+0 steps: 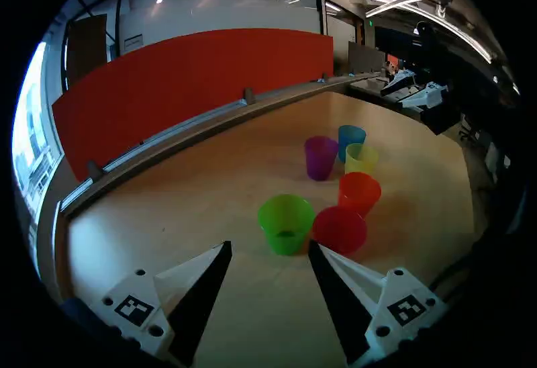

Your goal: Pour water

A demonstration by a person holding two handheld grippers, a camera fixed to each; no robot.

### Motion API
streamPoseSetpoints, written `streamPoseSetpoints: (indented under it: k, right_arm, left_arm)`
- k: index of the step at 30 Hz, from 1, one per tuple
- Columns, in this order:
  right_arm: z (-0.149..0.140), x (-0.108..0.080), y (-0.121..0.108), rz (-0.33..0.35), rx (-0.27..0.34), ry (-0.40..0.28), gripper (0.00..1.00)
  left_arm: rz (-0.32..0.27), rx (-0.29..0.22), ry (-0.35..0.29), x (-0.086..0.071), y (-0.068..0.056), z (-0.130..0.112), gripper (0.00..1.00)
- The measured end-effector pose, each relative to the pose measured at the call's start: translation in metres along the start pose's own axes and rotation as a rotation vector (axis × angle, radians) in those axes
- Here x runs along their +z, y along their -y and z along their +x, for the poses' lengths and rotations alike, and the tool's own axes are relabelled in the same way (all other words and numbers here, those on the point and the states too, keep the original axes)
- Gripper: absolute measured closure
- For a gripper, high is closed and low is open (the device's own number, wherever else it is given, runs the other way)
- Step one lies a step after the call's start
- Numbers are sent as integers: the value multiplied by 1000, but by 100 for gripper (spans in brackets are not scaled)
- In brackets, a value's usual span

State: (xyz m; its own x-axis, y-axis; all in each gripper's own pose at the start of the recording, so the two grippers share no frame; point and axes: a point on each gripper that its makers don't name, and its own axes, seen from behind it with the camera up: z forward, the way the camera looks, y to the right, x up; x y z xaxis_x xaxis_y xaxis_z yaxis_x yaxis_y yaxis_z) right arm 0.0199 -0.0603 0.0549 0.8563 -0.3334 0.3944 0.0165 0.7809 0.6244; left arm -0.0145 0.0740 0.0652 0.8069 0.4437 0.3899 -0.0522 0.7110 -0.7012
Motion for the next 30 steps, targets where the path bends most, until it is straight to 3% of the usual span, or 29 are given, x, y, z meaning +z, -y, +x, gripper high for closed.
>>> streamPoseSetpoints:
  k: [17, 30]
  right_arm:
    - [-18, 32, -1, 22, 18, 26, 0]
    - [-34, 47, -1, 31, -1, 60, 0]
  left_arm:
    - [-53, 27, 77, 21, -6, -22, 16]
    - [-63, 30, 101, 37, -5, -29, 16]
